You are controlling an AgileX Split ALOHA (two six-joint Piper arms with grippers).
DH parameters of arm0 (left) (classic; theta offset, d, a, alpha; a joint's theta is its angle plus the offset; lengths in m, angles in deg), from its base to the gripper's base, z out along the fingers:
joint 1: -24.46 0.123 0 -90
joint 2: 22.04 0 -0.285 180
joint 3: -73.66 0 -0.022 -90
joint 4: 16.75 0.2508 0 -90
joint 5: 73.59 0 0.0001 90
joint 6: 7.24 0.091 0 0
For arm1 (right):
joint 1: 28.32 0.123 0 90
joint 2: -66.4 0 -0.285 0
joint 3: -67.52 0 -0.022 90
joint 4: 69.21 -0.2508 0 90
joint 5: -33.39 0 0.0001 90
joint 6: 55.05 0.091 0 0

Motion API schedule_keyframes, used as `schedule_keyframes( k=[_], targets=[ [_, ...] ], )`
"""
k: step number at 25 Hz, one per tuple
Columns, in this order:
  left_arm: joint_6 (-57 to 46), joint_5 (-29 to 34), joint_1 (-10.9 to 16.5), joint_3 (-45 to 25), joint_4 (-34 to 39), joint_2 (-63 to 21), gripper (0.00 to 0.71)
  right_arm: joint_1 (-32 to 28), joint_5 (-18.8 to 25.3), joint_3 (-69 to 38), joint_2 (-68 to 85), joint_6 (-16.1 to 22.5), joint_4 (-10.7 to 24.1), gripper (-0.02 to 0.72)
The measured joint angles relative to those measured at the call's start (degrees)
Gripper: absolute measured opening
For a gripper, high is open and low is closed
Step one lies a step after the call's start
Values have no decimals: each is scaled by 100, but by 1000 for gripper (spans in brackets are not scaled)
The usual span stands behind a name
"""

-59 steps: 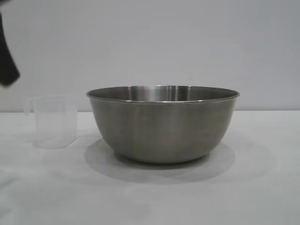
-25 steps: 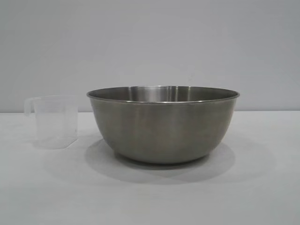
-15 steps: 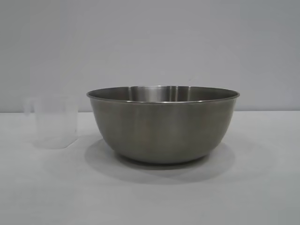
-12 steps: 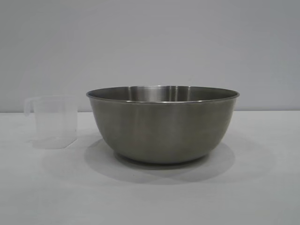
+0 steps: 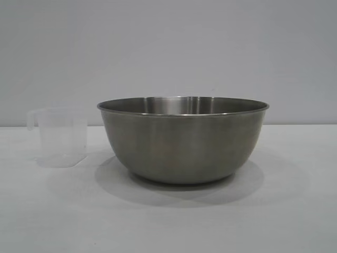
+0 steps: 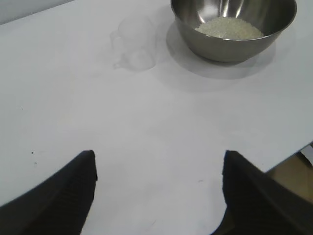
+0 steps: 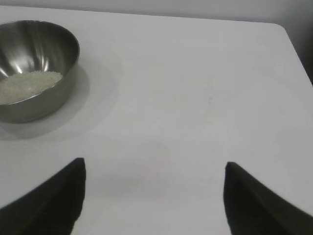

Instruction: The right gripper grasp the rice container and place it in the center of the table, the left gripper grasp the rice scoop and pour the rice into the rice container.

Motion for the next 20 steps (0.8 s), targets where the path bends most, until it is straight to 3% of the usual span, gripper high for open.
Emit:
schedule_keyframes(
  k=[7, 8, 11, 16, 20],
  targets=[
    [0, -4, 13, 0, 0, 0, 475, 0, 0, 0, 0, 0, 0, 524],
    [0, -4, 116, 0, 0, 0, 475, 0, 0, 0, 0, 0, 0, 524],
    [0, -4, 615, 0, 0, 0, 475, 0, 0, 0, 0, 0, 0, 524],
    [0, -13, 1784, 0, 0, 0, 475, 0, 0, 0, 0, 0, 0, 524],
    [0, -13, 2426, 0, 0, 0, 475, 0, 0, 0, 0, 0, 0, 524]
  ],
)
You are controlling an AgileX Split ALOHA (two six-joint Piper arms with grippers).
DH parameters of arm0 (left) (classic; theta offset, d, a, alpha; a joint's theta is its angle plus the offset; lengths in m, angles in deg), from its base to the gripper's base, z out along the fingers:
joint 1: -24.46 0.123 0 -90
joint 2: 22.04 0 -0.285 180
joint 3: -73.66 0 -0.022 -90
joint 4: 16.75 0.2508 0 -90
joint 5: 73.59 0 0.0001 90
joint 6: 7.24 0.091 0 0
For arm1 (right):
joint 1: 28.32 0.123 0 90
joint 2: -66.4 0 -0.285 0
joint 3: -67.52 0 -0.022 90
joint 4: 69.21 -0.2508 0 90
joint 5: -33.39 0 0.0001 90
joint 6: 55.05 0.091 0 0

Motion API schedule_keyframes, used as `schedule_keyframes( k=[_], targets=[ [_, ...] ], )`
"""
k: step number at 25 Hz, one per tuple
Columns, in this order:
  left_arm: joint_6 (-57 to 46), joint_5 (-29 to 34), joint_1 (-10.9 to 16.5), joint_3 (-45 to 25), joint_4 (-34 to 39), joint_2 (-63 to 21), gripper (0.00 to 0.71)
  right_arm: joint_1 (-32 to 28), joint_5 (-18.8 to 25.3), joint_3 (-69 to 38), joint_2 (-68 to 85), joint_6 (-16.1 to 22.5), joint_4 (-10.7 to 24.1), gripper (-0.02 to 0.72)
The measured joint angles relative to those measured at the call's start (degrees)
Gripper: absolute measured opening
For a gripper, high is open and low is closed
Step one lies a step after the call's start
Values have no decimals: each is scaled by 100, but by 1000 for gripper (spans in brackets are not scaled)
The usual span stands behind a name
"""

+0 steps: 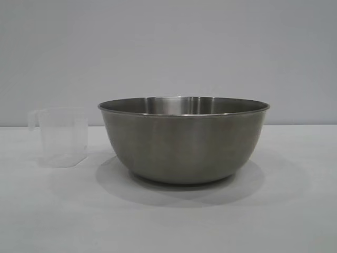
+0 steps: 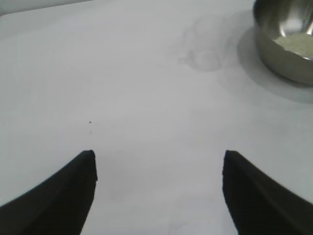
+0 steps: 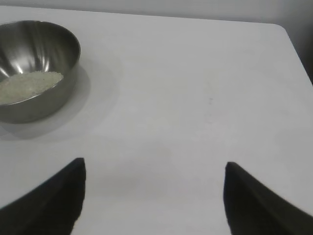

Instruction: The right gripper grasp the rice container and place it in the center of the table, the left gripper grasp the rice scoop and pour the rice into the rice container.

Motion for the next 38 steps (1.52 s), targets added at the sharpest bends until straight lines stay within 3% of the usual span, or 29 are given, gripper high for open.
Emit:
schedule_keyframes(
  k=[4, 38],
  targets=[
    [0, 0, 304, 0, 0, 0, 475, 19, 0, 0, 0, 0, 0, 524],
    [0, 0, 305, 0, 0, 0, 475, 112, 0, 0, 0, 0, 0, 524]
  ],
)
